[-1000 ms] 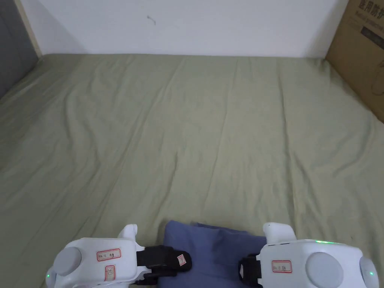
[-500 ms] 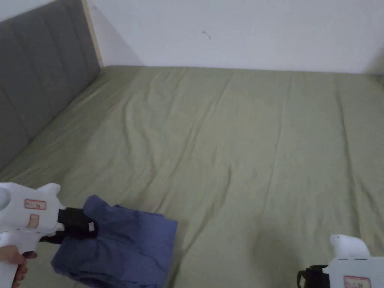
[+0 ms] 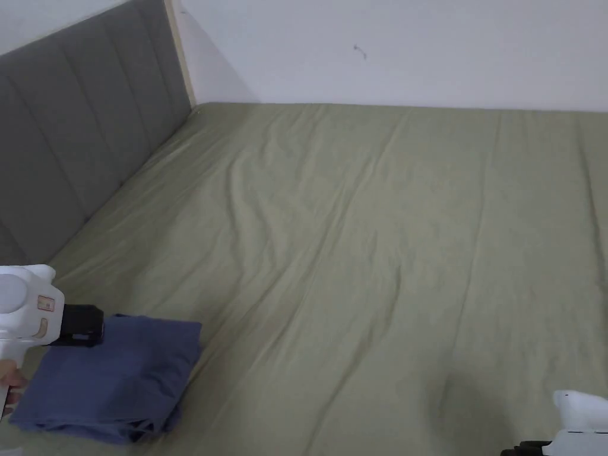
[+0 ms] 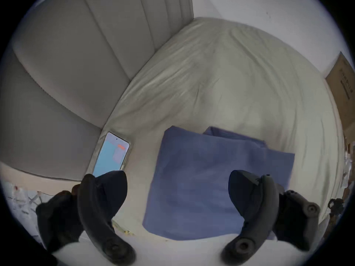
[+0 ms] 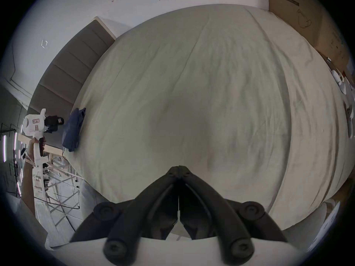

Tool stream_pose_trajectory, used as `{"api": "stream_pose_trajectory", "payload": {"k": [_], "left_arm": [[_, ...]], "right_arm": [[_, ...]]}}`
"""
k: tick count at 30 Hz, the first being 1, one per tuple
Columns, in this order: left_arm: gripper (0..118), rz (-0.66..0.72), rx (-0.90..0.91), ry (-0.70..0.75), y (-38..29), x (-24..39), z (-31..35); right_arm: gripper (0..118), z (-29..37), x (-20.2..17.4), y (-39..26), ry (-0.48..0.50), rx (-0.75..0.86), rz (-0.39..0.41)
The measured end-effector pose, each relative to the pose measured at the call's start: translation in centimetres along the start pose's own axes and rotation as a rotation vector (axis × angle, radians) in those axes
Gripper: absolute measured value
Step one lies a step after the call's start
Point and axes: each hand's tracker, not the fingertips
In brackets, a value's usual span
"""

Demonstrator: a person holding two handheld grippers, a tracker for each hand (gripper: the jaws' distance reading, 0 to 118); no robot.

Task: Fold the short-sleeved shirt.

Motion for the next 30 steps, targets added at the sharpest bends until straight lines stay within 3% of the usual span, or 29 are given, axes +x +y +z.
{"api": "stream_pose_trajectory", "payload": {"k": [2,3,5,6,13,16,20,24,26,30], "left_arm": [[105,0.022,0.001,-0.02,0.0,0.5,1.1],[92,0.038,0.007,-0.055,-0.1,0.8,1.8],[17,0.05,0.055,-0.17,-0.9,1.8,3.6],[1,0.052,0.057,-0.203,-1.4,2.7,4.3],[0,-0.041,0.175,-0.375,-7.7,11.0,9.4],[0,-0.075,0.218,-0.377,-10.0,15.0,10.9],[0,-0.147,0.379,-0.254,-13.4,19.7,12.7],[0,-0.145,0.463,-0.334,-15.7,23.4,15.9],[0,-0.175,0.509,-0.322,-16.2,25.2,17.8],[0,-0.243,0.684,-0.236,-17.4,29.2,22.0]], "right_arm": [[0,0.1,0.2,-0.3,0.0,-0.001,-0.004],[0,0.1,0.4,-0.4,0.002,0.001,-0.01],[0,0.4,0.7,-0.6,0.011,0.012,-0.024],[0,0.6,0.9,-0.7,0.017,0.016,-0.03],[0,2.2,2.2,-1.5,0.025,0.071,-0.034],[0,3.1,2.9,-1.7,0.045,0.098,-0.043],[0,4.8,3.6,-2.1,0.02,0.17,-0.022],[0,6.9,3.9,-1.9,0.003,0.278,-0.007],[0,8.3,3.6,-1.5,-0.034,0.348,0.02],[0,12.3,1.6,-0.9,-0.198,0.582,0.096]]}}
